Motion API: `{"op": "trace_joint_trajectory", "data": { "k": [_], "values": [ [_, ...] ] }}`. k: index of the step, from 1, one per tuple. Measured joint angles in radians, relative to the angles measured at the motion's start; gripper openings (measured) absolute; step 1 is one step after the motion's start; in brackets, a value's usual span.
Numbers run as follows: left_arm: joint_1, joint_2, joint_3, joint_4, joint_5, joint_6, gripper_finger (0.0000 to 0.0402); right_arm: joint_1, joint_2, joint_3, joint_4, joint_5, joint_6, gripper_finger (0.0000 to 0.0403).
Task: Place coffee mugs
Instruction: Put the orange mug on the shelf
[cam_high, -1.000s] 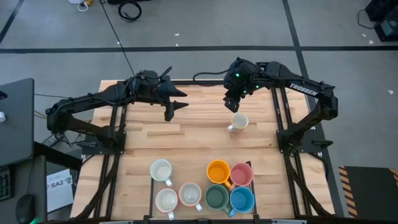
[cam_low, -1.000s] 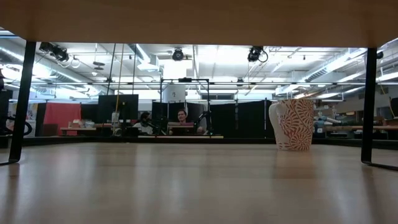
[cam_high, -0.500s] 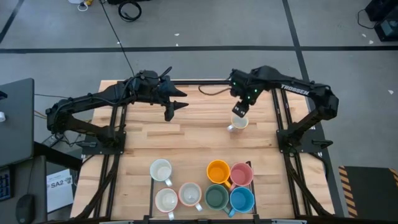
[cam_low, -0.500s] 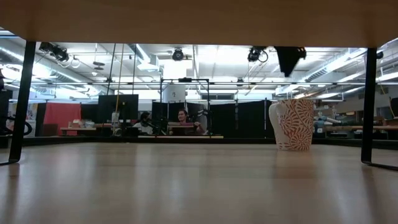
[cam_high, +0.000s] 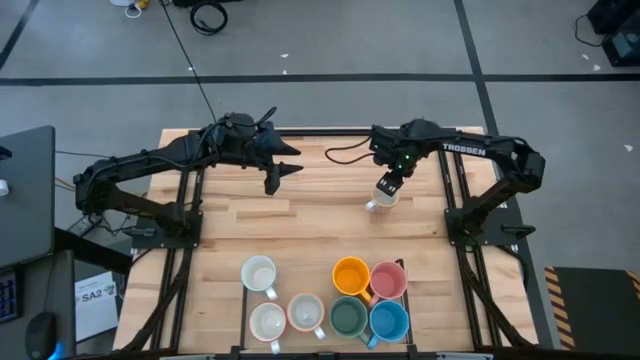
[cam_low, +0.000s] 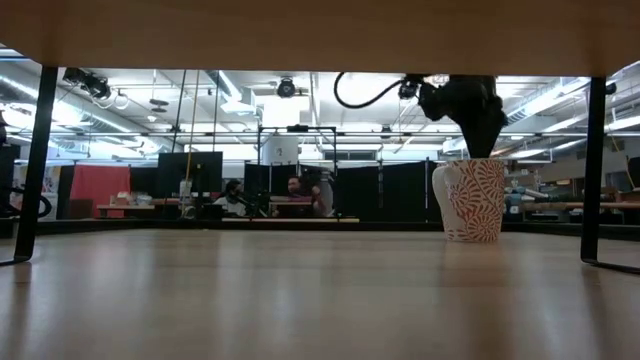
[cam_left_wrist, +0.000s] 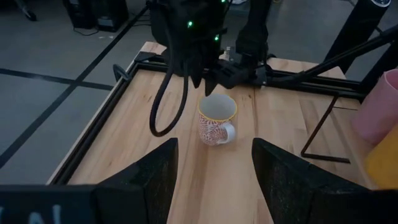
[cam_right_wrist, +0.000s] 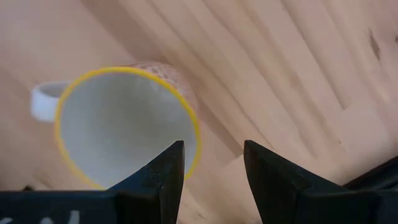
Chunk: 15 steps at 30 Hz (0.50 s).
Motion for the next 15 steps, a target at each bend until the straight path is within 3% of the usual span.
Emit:
{"op": "trace_joint_trajectory", "data": {
  "k": [15],
  "values": [
    [0.000,0.000,0.000,0.000,0.000,-0.001,0.0212,-0.022,0.000,-0.104,0.112,-0.016,0.020,0.0166]
  ]
}}
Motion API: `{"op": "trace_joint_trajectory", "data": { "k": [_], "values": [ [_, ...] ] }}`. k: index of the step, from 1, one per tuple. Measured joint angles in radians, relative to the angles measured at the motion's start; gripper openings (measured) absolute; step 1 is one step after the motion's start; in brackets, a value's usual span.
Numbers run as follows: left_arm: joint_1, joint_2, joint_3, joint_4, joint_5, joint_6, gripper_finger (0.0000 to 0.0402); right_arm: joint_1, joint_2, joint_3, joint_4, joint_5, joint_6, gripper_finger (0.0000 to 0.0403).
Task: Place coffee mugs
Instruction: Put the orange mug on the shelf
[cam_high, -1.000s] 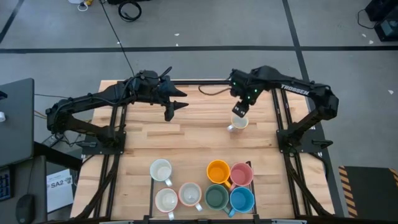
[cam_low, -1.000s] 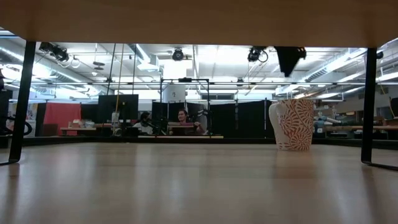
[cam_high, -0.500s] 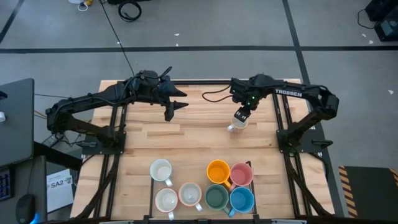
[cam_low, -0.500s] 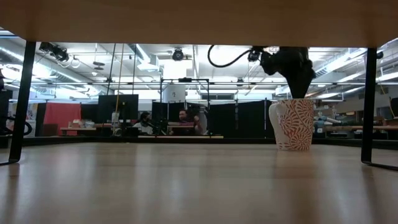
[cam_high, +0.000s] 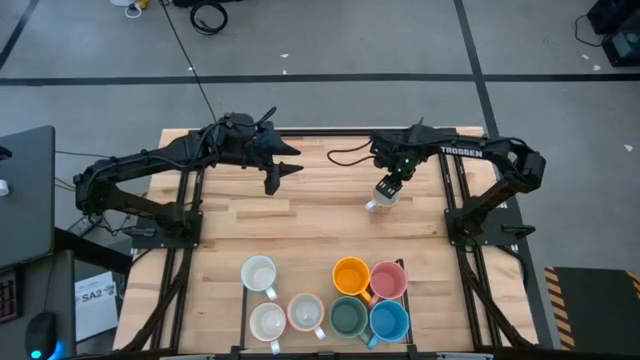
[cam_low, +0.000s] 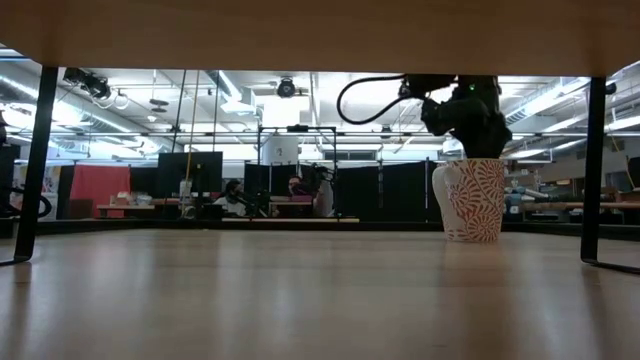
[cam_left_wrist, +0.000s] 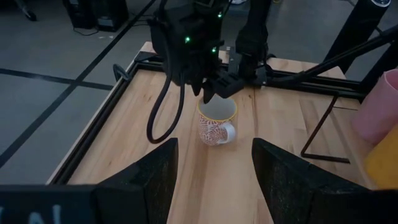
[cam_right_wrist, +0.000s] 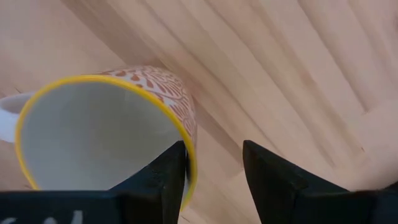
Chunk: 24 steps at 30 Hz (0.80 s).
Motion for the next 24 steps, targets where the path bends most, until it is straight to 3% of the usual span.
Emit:
{"op": "trace_joint_trajectory", "data": {
  "k": [6,14,24],
  "values": [
    [0.000,0.000,0.000,0.000,0.000,0.000,0.0212,0.000,0.000,-0.035,0.047,-0.004,0.001,0.0134],
    [0.000,0.000,0.000,0.000,0.000,0.000,0.0212,0.000,0.000,-0.042,0.071,-0.008,0.003,0.0027],
    [0.000,-0.004,0.000,-0.002,0.000,0.000,0.0212,0.000,0.000,0.074,0.074,-0.045,0.016,0.0028]
  ]
}}
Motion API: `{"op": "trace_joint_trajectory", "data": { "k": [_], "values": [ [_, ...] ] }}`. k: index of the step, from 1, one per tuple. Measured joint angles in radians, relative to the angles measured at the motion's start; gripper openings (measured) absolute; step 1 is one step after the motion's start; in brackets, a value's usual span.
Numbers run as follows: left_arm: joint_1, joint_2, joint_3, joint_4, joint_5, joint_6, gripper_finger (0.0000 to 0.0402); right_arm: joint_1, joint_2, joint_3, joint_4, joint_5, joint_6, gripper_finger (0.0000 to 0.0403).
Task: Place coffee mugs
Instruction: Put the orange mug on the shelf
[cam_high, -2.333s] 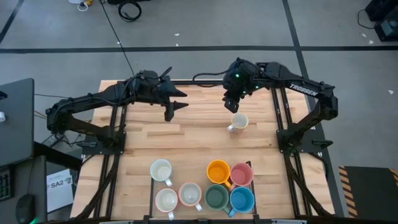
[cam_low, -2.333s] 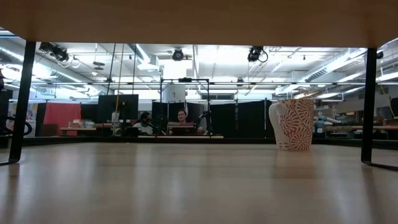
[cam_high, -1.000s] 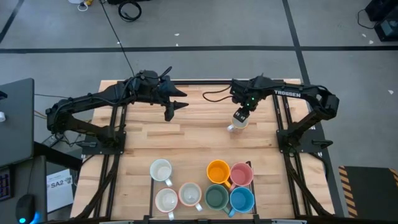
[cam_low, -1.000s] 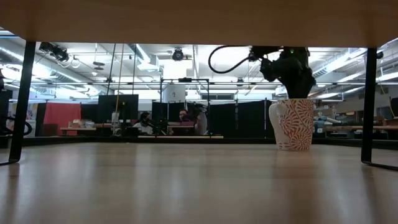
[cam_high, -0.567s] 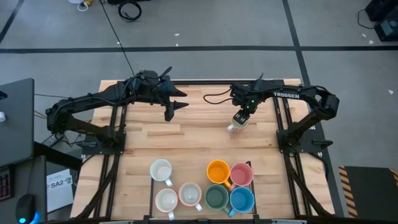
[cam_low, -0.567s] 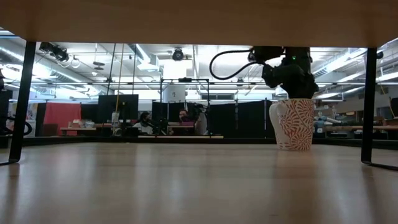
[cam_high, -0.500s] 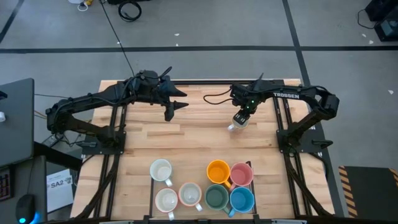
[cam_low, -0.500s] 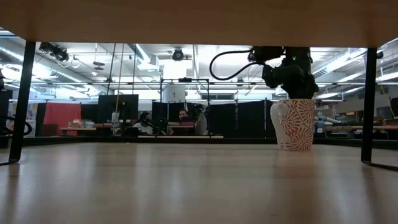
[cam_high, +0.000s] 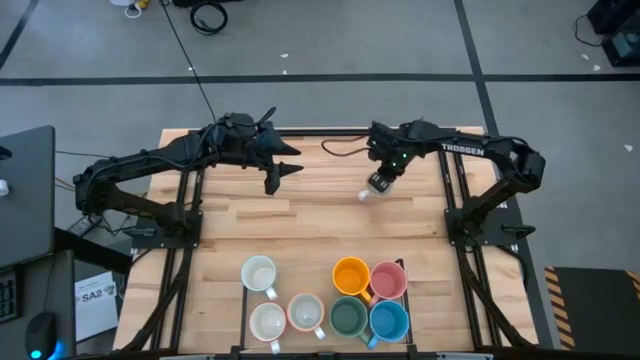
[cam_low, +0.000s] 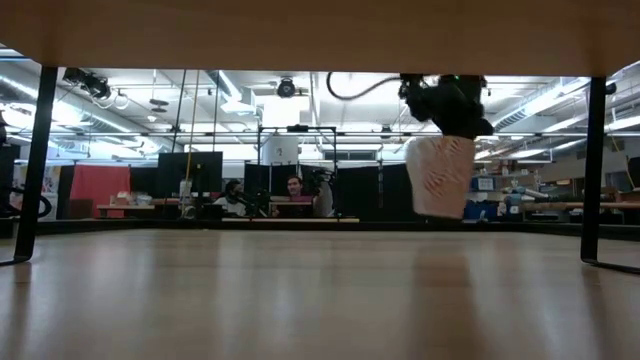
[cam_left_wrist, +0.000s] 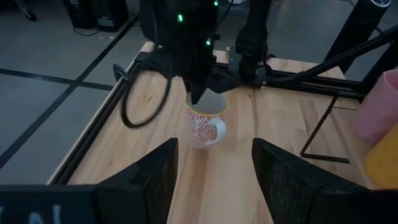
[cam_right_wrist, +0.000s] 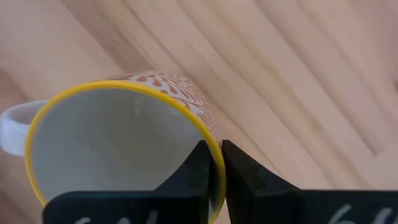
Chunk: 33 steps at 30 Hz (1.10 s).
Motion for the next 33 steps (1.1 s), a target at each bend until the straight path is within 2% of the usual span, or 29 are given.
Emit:
{"op": "trace_joint_trajectory", "data": {
  "k": [6,11,16,21,28,33],
  "values": [
    [0.012,-0.067,-0.001,-0.036,0.001,0.000,0.0212,0.001,0.000,0.159,0.000,-0.045,0.000,0.0027],
    [0.044,-0.160,-0.001,-0.175,0.001,0.001,0.0212,0.014,0.000,0.309,0.001,-0.053,0.001,0.0027],
    [0.073,-0.222,-0.001,-0.265,0.000,0.001,0.0212,0.058,0.000,0.437,0.015,-0.037,0.009,0.0027],
    [0.097,-0.246,-0.001,-0.288,0.000,0.002,0.0212,0.123,0.001,0.521,0.072,-0.026,0.018,0.0027],
    [0.118,-0.245,-0.001,-0.293,0.000,0.034,0.0212,0.229,0.130,0.703,0.061,-0.032,-0.043,0.0027],
    [0.118,-0.245,-0.001,-0.306,0.000,0.034,0.0212,0.291,0.270,0.871,-0.069,-0.034,-0.106,0.0027]
  ]
}}
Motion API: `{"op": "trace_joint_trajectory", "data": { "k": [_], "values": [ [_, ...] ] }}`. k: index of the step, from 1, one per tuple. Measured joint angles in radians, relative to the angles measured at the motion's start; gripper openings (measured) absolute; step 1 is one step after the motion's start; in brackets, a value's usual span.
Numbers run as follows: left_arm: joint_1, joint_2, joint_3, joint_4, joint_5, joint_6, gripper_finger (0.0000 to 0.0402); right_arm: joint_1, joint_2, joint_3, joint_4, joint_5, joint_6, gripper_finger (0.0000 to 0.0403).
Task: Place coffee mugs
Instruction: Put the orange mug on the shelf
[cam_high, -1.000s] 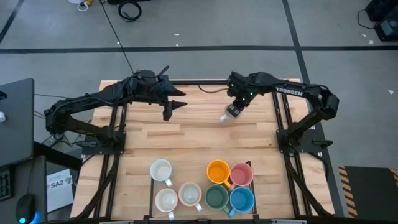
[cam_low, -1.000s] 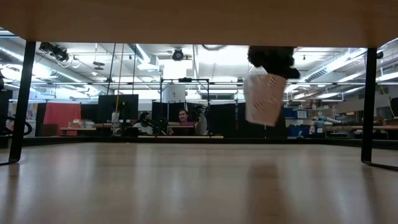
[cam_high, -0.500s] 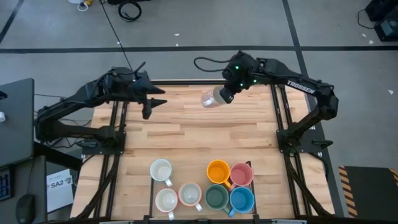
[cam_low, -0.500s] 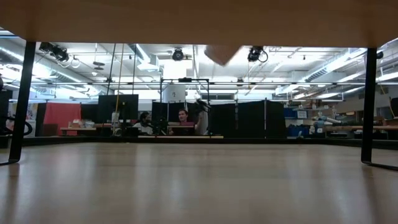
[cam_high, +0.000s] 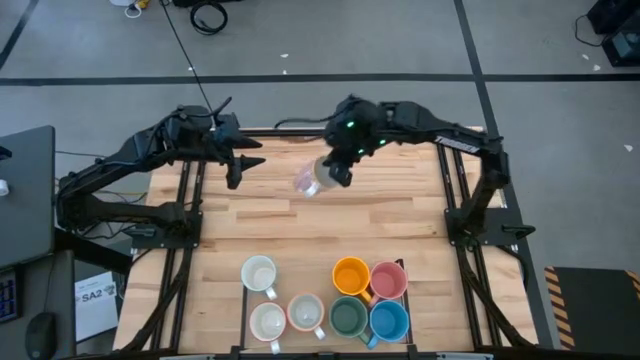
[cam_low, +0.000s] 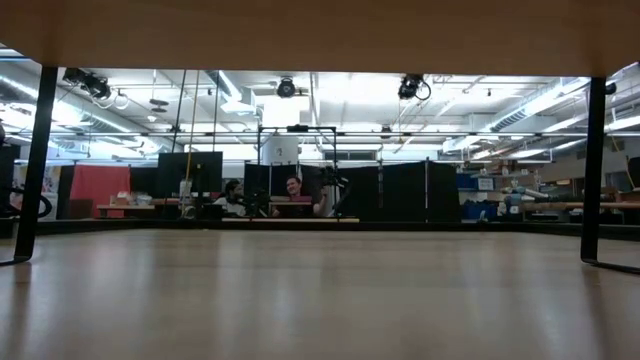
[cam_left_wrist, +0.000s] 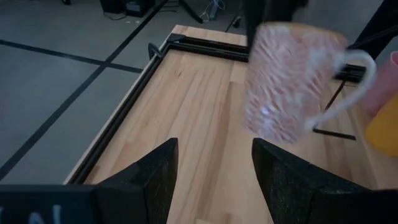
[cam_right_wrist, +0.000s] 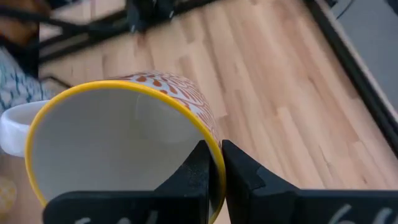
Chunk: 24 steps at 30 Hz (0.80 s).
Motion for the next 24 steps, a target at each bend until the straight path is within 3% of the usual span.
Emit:
{"op": "trace_joint_trajectory", "data": {
  "k": [10,15,24],
  "values": [
    [-0.001,0.000,0.000,-0.006,0.001,-0.001,0.0212,0.130,0.192,0.202,-0.159,-0.049,-0.096,0.0027],
    [-0.005,0.010,0.000,-0.004,0.018,-0.002,0.0212,0.177,0.221,0.216,-0.166,-0.104,-0.121,0.0027],
    [-0.055,0.071,0.001,-0.008,0.023,-0.008,0.0212,0.245,0.223,0.216,-0.170,-0.099,-0.125,0.0027]
  ]
}}
